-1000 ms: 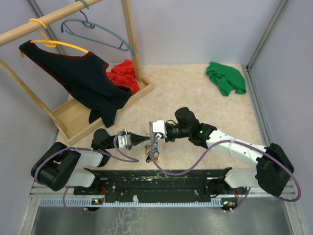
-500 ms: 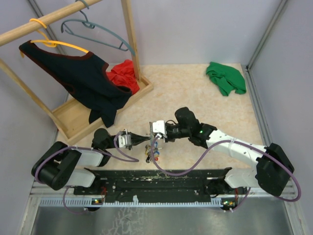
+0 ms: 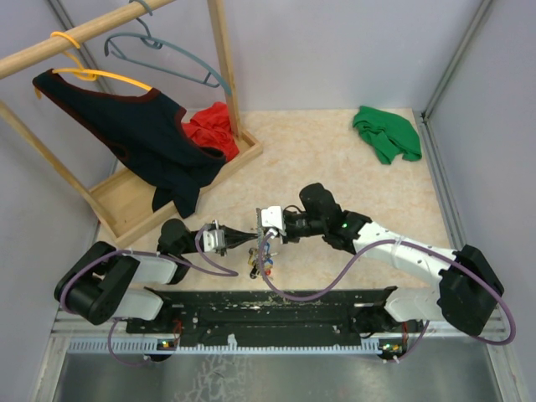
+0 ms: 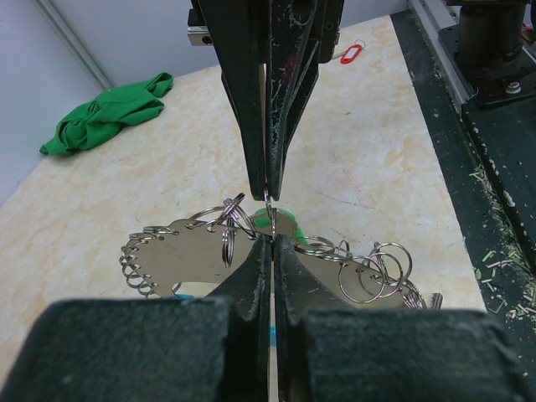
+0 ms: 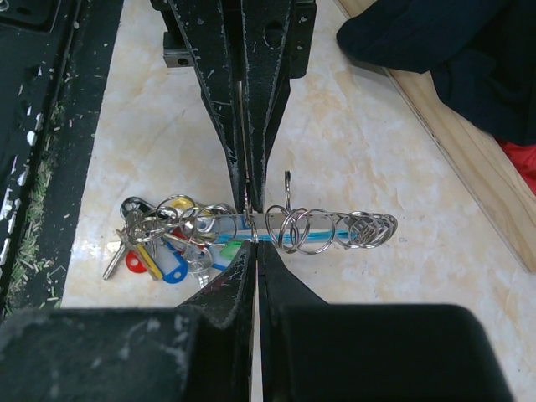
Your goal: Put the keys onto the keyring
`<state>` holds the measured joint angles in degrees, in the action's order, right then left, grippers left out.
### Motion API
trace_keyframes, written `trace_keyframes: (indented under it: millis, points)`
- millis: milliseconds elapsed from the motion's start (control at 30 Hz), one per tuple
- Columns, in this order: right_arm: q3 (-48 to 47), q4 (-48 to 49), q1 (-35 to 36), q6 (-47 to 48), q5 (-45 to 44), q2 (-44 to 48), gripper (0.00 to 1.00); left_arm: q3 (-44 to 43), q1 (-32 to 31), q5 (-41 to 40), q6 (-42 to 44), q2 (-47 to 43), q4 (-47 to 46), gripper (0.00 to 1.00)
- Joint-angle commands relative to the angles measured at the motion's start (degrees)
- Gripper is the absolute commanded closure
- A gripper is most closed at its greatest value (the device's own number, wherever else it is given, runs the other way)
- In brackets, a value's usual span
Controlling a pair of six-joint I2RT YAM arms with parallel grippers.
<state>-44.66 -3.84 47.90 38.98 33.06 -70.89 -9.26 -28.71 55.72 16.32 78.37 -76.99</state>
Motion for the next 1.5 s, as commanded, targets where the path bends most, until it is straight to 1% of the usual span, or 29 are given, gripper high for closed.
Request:
trace_keyframes:
  millis: [0,300,567,1467]
  points:
    - [-1.5,2.5,0.8,0.2,-0.2,2.3,1.00,-1.2,0.4,0.9,-0.1,-0.1,-1.3,1.00]
    - [-1.4,2.0,0.8,0.1,0.1,3.0,1.00,-1.2,0.3,1.0,0.1,-0.5,-0.8,1.00]
    - [-2.1,1.5,0.8,0.2,2.1,1.8,1.00,-1.3,0.4,1.3,-0.1,-0.3,-0.9,1.00]
    - [-2.8,1.7,0.8,-0.4,3.1,0.0,1.00,-1.4,0.4,2.6,-1.2,0.5,-2.6,1.00]
